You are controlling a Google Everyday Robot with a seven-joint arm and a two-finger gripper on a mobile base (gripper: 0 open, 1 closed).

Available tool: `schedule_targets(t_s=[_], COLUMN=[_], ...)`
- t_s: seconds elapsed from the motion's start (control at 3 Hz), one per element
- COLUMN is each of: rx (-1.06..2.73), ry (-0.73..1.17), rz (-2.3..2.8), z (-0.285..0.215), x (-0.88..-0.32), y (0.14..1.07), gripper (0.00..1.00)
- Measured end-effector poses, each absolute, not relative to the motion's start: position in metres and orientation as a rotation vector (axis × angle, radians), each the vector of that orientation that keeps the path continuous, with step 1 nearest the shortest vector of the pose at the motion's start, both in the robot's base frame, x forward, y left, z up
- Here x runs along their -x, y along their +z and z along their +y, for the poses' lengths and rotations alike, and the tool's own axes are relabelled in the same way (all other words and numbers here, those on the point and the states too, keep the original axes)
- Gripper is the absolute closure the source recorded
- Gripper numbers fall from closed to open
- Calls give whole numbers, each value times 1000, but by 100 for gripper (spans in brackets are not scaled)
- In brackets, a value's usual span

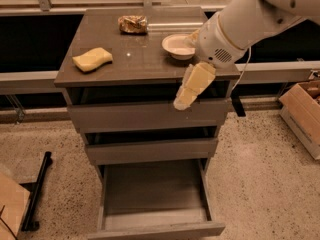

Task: Place sponge into bottom drawer

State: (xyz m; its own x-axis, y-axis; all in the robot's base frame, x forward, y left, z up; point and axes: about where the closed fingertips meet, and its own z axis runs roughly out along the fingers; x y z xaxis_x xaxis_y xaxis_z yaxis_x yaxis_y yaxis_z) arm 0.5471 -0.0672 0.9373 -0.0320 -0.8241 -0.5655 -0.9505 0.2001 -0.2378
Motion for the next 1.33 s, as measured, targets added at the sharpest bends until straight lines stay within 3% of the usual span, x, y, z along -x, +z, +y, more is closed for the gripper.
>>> schedule_targets(t_s=[1.0, 1.33], rx=[1493, 1478], ry=[453, 467], rz=[1647, 1644], z=[64, 69], x=[-679, -686], y=[913, 910], gripper=[0, 0])
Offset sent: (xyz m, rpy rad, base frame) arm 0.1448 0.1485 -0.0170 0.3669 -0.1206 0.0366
